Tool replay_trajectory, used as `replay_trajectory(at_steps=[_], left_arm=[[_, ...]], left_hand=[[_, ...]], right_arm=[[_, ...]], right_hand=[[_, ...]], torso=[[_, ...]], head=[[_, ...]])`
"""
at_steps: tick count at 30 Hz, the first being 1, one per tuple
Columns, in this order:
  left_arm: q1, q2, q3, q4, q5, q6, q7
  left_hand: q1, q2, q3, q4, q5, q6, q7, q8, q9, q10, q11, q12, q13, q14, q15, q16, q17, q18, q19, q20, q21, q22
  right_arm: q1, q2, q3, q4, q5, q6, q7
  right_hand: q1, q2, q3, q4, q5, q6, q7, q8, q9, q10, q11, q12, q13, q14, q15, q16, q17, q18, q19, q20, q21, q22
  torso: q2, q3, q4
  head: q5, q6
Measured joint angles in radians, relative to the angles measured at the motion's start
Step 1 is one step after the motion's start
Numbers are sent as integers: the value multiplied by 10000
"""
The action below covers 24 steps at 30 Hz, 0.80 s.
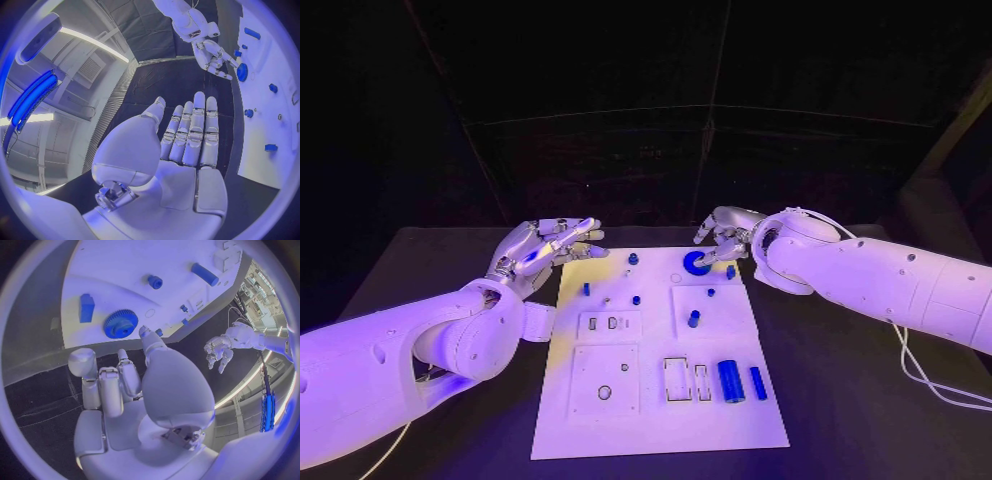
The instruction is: Assemble the parts on the task board
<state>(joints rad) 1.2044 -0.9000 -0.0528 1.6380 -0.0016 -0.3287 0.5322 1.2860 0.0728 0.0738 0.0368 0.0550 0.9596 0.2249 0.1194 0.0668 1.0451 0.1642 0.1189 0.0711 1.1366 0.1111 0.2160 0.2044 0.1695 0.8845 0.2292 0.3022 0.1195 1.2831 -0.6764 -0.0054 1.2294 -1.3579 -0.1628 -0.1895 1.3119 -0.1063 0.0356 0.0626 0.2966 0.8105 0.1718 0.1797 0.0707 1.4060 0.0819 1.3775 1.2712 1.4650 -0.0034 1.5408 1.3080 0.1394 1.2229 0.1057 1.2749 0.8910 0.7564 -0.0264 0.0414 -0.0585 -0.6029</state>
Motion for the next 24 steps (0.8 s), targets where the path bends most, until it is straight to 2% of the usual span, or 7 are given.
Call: replay_trajectory(at_steps=[4, 5, 6, 7, 8, 12, 24], left_arm=[[-3, 11, 0, -30, 5, 9, -5], [-4, 12, 0, -36, 5, 11, -6], [-6, 14, 0, -42, 6, 12, -7], [-7, 17, 0, -47, 7, 14, -9], [-8, 21, 0, -50, 7, 16, -11], [-8, 29, 0, -62, 10, 24, -16], [-12, 50, 0, -88, 17, 42, -26]], left_hand=[[0, 0, 12, -12, 0, 0, 0, 0, 0, 0, 0, 0, 0, 0, 0, 0, 9, 0, 0, 0, 0, -8], [0, 0, 12, -12, 0, 0, 0, 0, 0, 0, 0, 0, 0, 0, 0, 0, 9, 1, 0, 0, 0, -8], [0, 0, 12, -12, 0, 20, -20, 0, 0, 0, 0, 0, 0, 0, 0, 0, 9, 1, 0, 0, 0, -8], [0, 0, 12, -12, 0, 36, -36, 0, 0, 0, 0, 0, 0, 0, 0, 0, 9, 0, 0, 0, 0, -8], [0, 0, 12, -12, 0, 36, -36, 0, 0, 0, 0, 0, 0, 0, 0, 0, 9, 1, 0, 0, 0, -8], [0, 0, 12, -12, 0, 36, -36, 0, 0, 0, 0, 0, 0, 0, 0, 0, 8, 0, 0, 0, 0, -7], [0, 0, 52, -52, 0, 36, -36, 1, 0, 0, 0, 0, 0, 0, 0, -40, 20, 0, 0, 0, 0, -18]], right_arm=[[-1, 71, 0, -30, -222, 140, -65], [-2, 79, 0, -38, -264, 158, -76], [-3, 81, 0, -42, -305, 169, -87], [-5, 81, 0, -49, -354, 178, -101], [-6, 79, 0, -53, -386, 183, -111], [-7, 72, 0, -54, -511, 200, -155], [-17, 244, 0, -262, -710, 358, -275]], right_hand=[[108, -1, -82, 27, -54, -1, -32, 106, 4, -340, -72, -335, -433, 0, 0, 148, -1, 1, 0, 0, 0, -74], [138, -31, -109, 54, -54, 10, -77, 130, 4, -485, -93, -466, -594, 0, 0, 179, 0, -82, 294, -2, 216, 390], [184, -76, -171, 84, -54, 41, -109, 207, 4, -615, -105, -599, -752, 0, 0, 153, -1, -572, 1474, -20, 1205, 2572], [196, -66, -215, 104, -54, 41, -109, 264, 4, -670, -124, -676, -829, 0, 0, 120, -1, -790, 2104, -41, 1820, 3627], [240, -22, -219, 109, -54, 51, -119, 290, 4, -685, -139, -685, -831, 0, 0, 120, -1, -934, 2286, -53, 2049, 3934], [362, 16, -219, 109, -54, 141, -186, 362, 3, -506, -157, -451, -485, 0, 0, 120, -2, -937, 2394, -75, 2208, 4172], [515, 169, -145, 74, -114, 284, -183, 437, 2, -285, -140, -220, -89, 0, 0, 161, -3, -936, 2393, -75, 2249, 4171]], torso=[[0, 2, -2], [0, 2, -8], [0, 1, -12], [0, 1, -14], [0, 1, -16], [0, 1, -18], [-1, -7, -7]], head=[[-2, -13], [-4, -17], [-5, -19], [-9, -30], [-14, -32], [-32, -47], [-65, -68]])
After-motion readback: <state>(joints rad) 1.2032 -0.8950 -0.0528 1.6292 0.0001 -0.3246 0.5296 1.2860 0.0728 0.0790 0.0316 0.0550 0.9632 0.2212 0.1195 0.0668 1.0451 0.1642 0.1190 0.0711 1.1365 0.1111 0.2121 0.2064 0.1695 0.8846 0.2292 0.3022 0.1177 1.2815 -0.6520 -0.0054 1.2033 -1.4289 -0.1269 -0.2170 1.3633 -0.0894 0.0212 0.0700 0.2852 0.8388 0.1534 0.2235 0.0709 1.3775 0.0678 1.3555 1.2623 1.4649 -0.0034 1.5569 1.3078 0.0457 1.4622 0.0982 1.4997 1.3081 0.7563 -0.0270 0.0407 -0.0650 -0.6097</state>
